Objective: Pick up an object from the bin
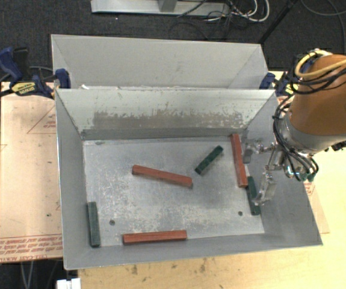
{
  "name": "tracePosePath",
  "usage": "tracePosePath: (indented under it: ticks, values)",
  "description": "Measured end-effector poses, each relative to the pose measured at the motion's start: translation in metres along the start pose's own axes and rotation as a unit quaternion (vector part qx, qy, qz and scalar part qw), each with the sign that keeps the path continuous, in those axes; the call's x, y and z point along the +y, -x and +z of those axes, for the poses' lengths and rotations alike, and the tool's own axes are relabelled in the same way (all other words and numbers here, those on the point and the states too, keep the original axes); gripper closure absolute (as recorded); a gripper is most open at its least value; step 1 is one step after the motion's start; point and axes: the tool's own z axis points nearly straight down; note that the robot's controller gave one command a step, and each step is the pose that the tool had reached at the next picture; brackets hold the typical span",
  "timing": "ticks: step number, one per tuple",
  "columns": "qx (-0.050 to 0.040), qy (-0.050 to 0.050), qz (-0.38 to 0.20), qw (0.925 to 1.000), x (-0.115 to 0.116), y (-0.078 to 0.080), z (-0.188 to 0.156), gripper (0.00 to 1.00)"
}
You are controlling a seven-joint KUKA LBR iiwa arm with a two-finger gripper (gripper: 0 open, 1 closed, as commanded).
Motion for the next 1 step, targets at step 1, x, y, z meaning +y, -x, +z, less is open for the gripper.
tracePosePath:
  ticks: [1]
  values:
    - [-0.0025,0.002,0.066,0.9978,0.0820,0.0702,0.0975,0.00]
